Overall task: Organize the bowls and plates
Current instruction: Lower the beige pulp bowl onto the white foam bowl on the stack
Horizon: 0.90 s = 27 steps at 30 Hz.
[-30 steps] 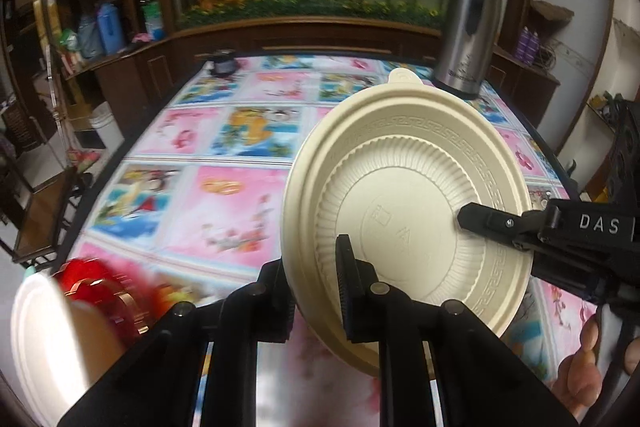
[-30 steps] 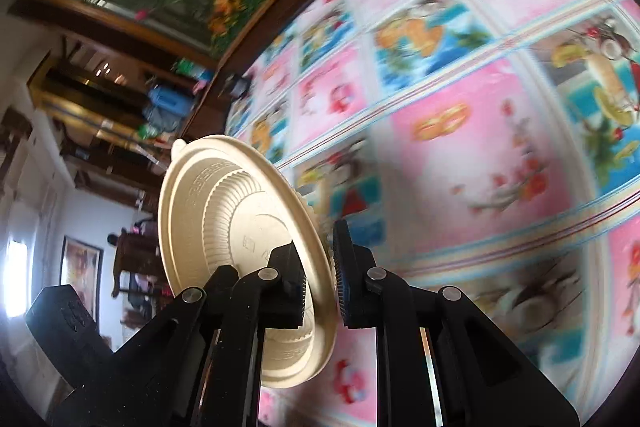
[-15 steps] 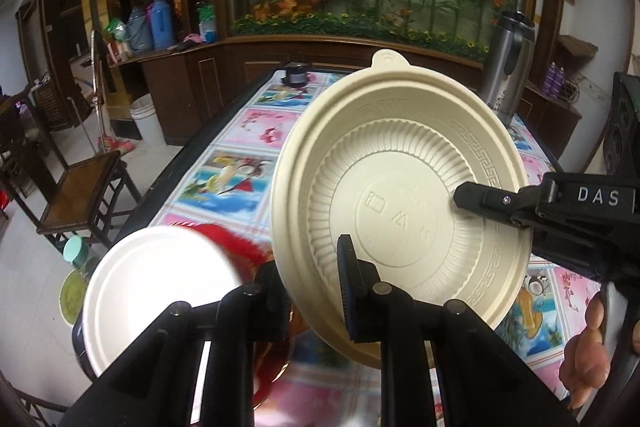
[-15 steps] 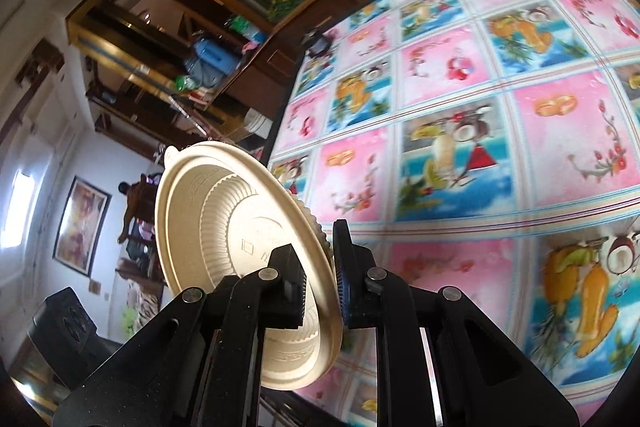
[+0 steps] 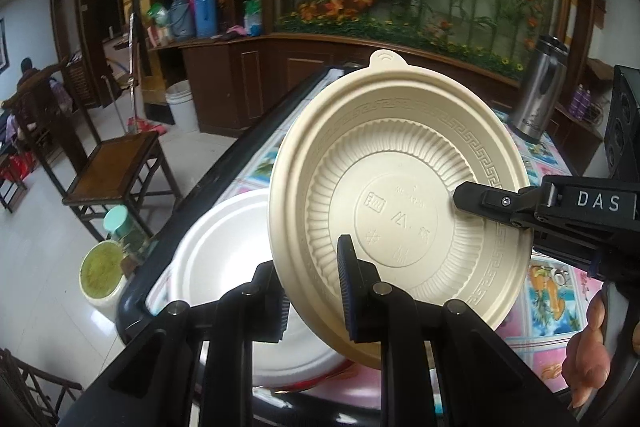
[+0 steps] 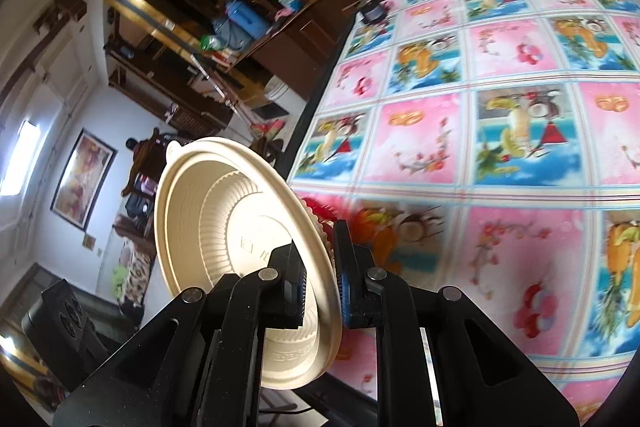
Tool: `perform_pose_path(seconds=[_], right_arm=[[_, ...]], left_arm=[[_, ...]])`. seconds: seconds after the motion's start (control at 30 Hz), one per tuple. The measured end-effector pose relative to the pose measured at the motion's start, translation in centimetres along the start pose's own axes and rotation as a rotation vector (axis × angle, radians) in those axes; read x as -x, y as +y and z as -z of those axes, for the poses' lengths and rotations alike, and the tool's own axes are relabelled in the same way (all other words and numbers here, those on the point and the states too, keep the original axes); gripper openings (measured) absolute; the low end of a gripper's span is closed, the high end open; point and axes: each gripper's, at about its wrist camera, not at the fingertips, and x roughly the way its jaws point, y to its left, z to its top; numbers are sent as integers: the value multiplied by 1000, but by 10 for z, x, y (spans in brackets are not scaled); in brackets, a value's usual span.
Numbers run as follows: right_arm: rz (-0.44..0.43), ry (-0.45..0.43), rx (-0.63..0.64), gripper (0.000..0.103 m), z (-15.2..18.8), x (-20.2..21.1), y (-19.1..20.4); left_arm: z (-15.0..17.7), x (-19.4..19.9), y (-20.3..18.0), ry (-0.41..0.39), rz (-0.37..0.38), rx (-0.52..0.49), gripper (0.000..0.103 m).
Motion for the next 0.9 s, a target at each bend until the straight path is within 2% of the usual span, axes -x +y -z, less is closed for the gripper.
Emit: perform_pose_path(seconds=[0.1, 0.3, 0.6, 0.7, 0.8, 0.9], right_arm=[[9, 29, 32, 14, 8, -15, 13], [77, 59, 124, 14, 24, -42, 39], [127, 101, 186, 14, 33, -70, 51], [162, 70, 260, 14, 36, -71, 63], [246, 6, 366, 15, 41, -68, 74], [212, 4, 384, 15, 40, -63, 74]], left_arm=[[4, -3, 15, 15, -27, 15, 20], [8, -19, 43, 88, -11, 66, 23], [16, -36, 67, 164, -10, 116, 23], [18, -38, 74, 183, 16, 134, 25], [18, -36, 74, 175, -16, 117, 28], [19, -32, 75, 165, -26, 111, 29]])
